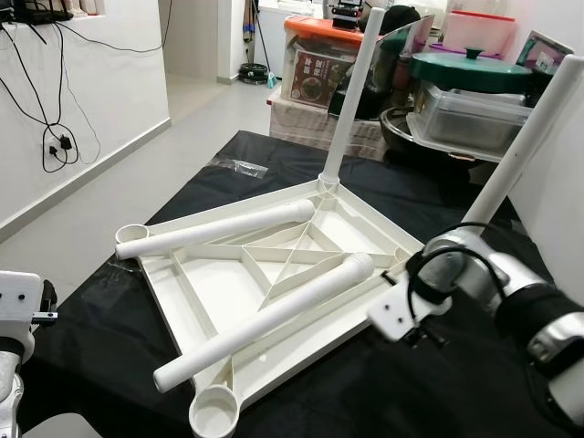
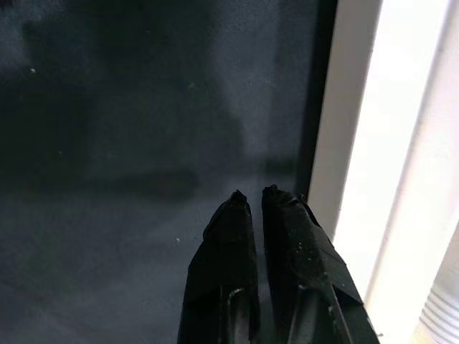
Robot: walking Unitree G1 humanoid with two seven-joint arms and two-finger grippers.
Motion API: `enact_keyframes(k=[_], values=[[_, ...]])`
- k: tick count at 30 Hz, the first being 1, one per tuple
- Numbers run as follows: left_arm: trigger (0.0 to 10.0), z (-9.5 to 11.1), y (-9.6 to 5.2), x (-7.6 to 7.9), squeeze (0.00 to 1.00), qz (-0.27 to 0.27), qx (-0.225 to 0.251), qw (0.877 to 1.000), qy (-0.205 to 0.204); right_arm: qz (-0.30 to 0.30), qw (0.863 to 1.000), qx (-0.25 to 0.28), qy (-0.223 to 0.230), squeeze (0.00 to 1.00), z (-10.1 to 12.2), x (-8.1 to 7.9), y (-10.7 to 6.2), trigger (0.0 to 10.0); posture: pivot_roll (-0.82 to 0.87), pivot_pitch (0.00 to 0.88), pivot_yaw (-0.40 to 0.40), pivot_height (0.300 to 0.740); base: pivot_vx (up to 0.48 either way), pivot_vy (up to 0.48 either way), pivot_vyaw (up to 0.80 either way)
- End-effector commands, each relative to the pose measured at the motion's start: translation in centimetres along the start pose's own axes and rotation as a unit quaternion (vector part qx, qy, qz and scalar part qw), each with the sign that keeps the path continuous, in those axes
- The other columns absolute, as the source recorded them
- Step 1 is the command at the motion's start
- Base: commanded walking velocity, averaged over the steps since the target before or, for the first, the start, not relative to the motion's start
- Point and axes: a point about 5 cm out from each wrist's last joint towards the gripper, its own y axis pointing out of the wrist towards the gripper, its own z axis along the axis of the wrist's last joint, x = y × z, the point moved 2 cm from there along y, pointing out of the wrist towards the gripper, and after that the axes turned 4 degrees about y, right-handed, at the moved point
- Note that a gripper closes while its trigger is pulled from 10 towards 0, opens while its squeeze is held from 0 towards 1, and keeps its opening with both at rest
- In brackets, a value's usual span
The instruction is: Building children table
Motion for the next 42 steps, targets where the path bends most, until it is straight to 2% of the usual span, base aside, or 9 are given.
enact_keyframes(k=[1,5,6,8,9,21,36,37,42], values=[[10.0,-0.2,0.0,0.4,0.0,-0.005,-0.003,1.0,0.001,-0.004,1.0,0.009,0.0,0.0,0.1,0.0,-0.1,10.0,0.05,0.0,-0.135,0.74,0.0,0.0,0.0],[10.0,-0.1,0.1,0.6,0.0,-0.008,0.0,1.0,0.0,-0.042,0.998,0.044,0.012,0.0,1.0,1.3,-0.3,10.0,0.06,0.0,-0.13,0.74,0.0,0.0,0.0],[10.0,0.0,0.1,0.7,0.0,-0.009,0.001,1.0,0.0,-0.086,0.994,0.061,0.018,0.74,1.6,2.7,-0.6,10.0,0.06,0.0,-0.129,0.74,0.0,0.0,0.0],[10.0,0.0,0.1,0.7,0.0,-0.009,0.001,1.0,0.0,-0.086,0.994,0.061,0.018,0.74,1.6,2.7,-0.6,10.0,0.06,0.0,-0.129,0.74,0.0,0.0,0.0],[10.0,0.0,0.2,0.6,0.0,-0.009,0.001,1.0,0.0,-0.133,0.987,0.085,0.038,1.0,2.1,4.2,-1.1,10.0,0.06,0.0,-0.129,0.74,0.0,0.0,0.0],[10.0,-0.1,0.1,0.1,0.0,-0.003,0.0,1.0,0.001,-0.368,0.868,0.278,0.182,1.0,7.4,12.3,-5.0,10.0,0.07,0.0,-0.128,0.74,0.0,0.0,0.0],[10.0,-0.4,0.1,-0.7,0.0,0.011,-0.007,1.0,0.001,-0.275,0.803,0.433,0.304,1.0,16.7,10.7,2.1,10.0,0.07,0.0,-0.122,0.74,0.0,0.0,0.0],[10.0,-0.5,0.1,-0.6,0.0,0.011,-0.009,1.0,-0.001,-0.227,0.793,0.452,0.34,0.0,18.9,9.1,4.0,10.0,0.06,0.0,-0.122,0.74,0.0,0.0,0.0],[10.0,-0.5,0.2,-0.4,0.0,0.012,-0.01,1.0,-0.003,-0.185,0.793,0.454,0.362,0.0,20.3,8.0,5.1,10.0,0.06,0.0,-0.122,0.74,0.0,0.0,0.0]])
